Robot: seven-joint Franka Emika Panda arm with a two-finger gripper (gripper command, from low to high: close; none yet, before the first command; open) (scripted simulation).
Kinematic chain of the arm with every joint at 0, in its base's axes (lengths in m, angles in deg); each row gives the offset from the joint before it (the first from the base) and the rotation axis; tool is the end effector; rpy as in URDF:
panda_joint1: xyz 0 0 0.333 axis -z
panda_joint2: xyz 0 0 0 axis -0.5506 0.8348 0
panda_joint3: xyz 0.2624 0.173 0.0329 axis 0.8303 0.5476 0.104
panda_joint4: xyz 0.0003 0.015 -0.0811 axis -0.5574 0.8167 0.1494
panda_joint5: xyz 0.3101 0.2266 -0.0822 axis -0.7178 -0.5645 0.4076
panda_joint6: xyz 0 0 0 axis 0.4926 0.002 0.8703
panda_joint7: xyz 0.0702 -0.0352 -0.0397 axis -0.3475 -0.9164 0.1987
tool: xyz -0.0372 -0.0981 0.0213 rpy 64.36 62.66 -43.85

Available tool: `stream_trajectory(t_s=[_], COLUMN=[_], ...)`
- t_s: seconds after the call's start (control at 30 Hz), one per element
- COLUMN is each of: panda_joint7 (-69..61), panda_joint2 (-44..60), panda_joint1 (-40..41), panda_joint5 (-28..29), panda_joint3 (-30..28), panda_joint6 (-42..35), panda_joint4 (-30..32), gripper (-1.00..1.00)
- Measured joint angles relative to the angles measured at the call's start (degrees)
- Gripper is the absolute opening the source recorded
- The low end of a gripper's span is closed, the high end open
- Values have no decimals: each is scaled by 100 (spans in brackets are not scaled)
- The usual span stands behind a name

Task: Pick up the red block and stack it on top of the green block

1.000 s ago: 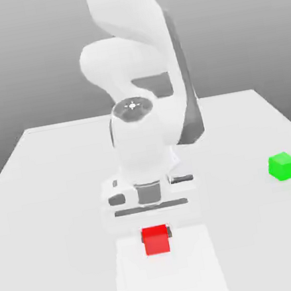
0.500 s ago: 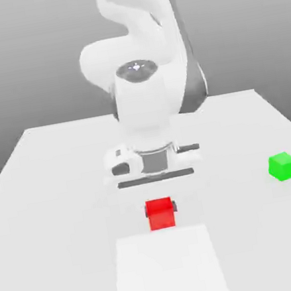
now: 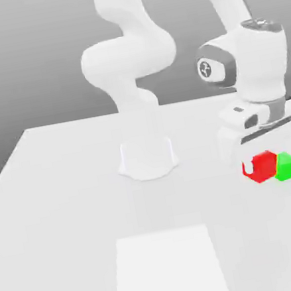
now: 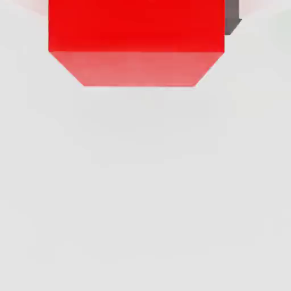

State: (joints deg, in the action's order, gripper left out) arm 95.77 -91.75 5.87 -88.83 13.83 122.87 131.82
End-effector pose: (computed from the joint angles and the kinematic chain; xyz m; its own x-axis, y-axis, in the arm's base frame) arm 0.2436 0.2742 0.2364 0.9672 -0.2538 -0.0006 -0.2538 -0.9672 -0.0004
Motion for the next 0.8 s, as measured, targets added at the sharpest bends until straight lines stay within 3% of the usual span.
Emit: stream_trajectory(t_s=[0.23,0.8], panda_joint7=[587,2681], panda_joint2=[-121,829], panda_joint1=[-880,-164], panda_joint5=[-215,2660], panda_joint3=[872,1039], panda_joint6=[-214,224], panda_joint4=[-146,-254], gripper=[-100,-100])
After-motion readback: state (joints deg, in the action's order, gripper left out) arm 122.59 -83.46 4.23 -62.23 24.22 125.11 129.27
